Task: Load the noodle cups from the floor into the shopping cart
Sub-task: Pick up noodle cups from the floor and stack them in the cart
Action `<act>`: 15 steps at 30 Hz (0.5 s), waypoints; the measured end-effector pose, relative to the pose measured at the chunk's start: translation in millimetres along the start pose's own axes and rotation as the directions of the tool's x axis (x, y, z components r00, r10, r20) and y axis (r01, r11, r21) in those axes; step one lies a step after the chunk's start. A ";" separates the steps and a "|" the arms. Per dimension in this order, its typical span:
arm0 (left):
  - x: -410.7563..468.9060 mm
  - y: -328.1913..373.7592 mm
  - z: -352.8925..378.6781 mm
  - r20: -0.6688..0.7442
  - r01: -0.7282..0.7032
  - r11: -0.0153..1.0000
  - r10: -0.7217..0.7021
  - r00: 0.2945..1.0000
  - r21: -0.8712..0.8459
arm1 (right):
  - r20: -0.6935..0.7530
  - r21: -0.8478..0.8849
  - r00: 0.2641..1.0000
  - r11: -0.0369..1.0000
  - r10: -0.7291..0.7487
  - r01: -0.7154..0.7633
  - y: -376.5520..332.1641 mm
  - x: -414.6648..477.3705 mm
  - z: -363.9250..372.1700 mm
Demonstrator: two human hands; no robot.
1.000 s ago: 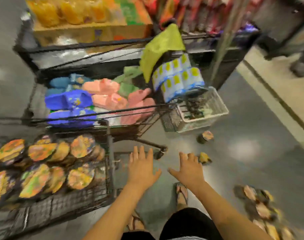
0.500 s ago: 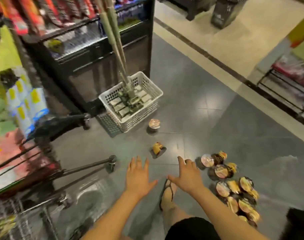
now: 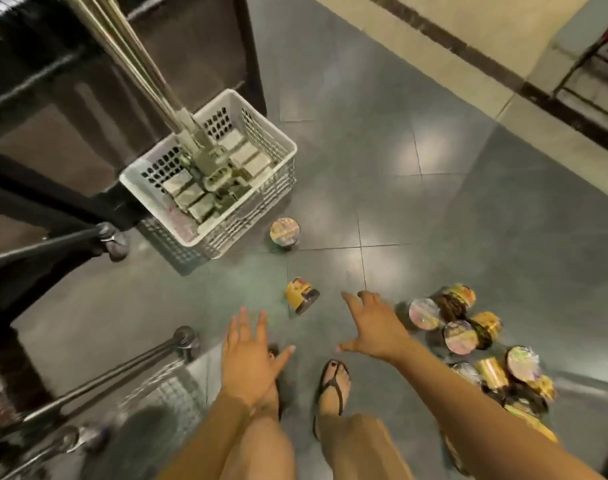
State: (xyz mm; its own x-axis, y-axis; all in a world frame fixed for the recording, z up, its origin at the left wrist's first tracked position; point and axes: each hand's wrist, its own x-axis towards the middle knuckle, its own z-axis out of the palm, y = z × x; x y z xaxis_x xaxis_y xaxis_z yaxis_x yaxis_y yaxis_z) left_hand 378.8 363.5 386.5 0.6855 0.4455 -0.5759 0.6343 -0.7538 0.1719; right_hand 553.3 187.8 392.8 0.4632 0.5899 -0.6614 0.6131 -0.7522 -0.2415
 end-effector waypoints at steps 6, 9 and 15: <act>180.3 -45.3 119.0 -0.077 -0.065 0.996 0.069 0.995 0.053 | -0.035 -0.054 0.984 0.983 -0.177 0.175 51.4 180.7 104.9; 266.4 -67.7 174.6 -0.146 -0.107 0.993 0.114 0.983 0.059 | -0.044 -0.051 0.968 0.969 -0.245 0.243 67.8 262.4 156.1; 393.7 -97.7 240.8 -0.287 -0.241 0.954 0.285 0.914 0.180 | -0.047 -0.025 0.925 0.926 -0.378 0.377 89.1 370.6 226.8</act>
State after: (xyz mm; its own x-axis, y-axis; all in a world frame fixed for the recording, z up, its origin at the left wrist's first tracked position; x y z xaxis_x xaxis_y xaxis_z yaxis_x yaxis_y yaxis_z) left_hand 500.6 496.2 -49.5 0.9104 0.3313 -0.2479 0.3755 -0.9132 0.1583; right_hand 634.5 272.8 -34.9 0.2269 0.8435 -0.4868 0.7582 -0.4667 -0.4553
